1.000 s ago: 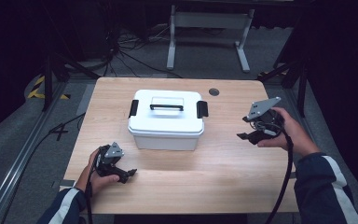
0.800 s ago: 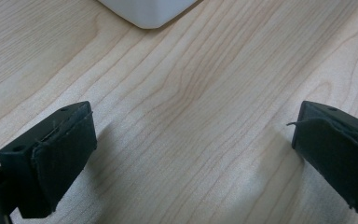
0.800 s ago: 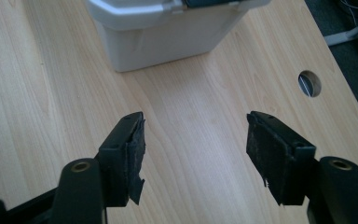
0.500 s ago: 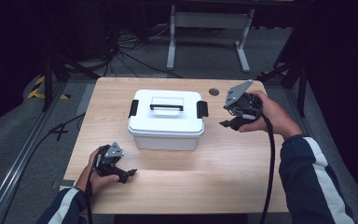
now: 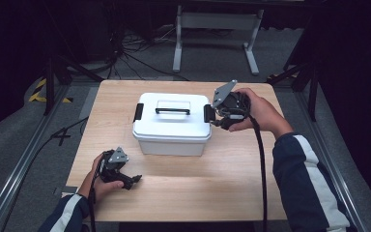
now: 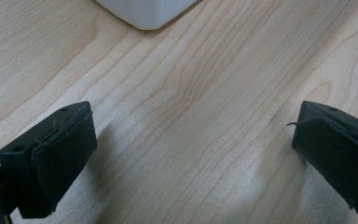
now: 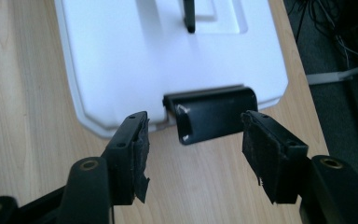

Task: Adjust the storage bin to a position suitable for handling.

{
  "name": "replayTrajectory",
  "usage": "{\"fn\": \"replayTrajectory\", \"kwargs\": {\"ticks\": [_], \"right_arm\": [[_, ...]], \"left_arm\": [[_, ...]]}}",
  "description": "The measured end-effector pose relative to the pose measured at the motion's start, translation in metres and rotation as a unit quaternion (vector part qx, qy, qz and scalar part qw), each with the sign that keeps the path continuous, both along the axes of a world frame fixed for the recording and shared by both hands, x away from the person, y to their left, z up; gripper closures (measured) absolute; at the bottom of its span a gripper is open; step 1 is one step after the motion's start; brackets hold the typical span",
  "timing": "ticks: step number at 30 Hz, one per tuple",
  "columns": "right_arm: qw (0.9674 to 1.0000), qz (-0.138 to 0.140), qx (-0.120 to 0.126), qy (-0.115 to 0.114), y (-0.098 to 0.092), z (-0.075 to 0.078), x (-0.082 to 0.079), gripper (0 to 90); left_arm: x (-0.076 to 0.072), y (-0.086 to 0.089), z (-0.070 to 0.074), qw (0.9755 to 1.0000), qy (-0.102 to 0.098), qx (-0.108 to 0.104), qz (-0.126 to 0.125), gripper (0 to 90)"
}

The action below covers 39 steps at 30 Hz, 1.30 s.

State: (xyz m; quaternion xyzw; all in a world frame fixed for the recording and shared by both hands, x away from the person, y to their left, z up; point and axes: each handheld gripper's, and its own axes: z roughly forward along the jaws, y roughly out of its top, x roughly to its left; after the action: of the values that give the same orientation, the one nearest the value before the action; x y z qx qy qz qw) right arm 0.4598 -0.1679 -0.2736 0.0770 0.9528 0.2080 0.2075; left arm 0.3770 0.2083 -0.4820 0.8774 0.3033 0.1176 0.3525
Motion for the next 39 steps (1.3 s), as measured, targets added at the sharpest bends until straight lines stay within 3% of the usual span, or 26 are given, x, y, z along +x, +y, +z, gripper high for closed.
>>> {"fn": "replayTrajectory", "kwargs": {"ticks": [6,14,19,20,28,31,34,39], "right_arm": [[0.9998,0.01,0.016,0.0,0.012,-0.003,0.012,42.8],[0.9996,0.023,-0.013,-0.008,0.046,-0.01,0.023,45.5],[0.9981,0.05,-0.032,-0.014,0.066,-0.015,0.024,46.2],[0.9984,0.042,-0.036,-0.013,0.067,-0.016,0.023,46.2],[0.9982,0.052,-0.019,-0.023,0.066,-0.018,0.032,48.9],[0.998,0.058,-0.014,-0.022,0.068,-0.021,0.037,54.5],[0.9968,0.077,0.011,-0.018,0.071,-0.024,0.039,63.4],[0.9952,0.093,0.026,-0.017,0.074,-0.028,0.044,74.5]], "left_arm": [[0.0,0.0,0.0,1.0,0.002,-0.002,0.0,0.2],[0.0,0.0,0.0,1.0,0.003,-0.002,0.0,0.1],[-0.001,0.0,0.0,1.0,0.002,0.001,0.001,0.5],[-0.002,0.001,0.001,1.0,0.003,0.003,0.001,0.5],[-0.011,0.002,0.0,0.9997,0.003,-0.001,0.024,0.6],[-0.014,0.002,0.0,0.9994,0.006,0.0,0.035,0.6],[-0.016,0.002,0.0,0.999,0.005,-0.001,0.044,0.6],[-0.021,0.002,0.0,0.9986,0.007,-0.002,0.053,0.6]]}}
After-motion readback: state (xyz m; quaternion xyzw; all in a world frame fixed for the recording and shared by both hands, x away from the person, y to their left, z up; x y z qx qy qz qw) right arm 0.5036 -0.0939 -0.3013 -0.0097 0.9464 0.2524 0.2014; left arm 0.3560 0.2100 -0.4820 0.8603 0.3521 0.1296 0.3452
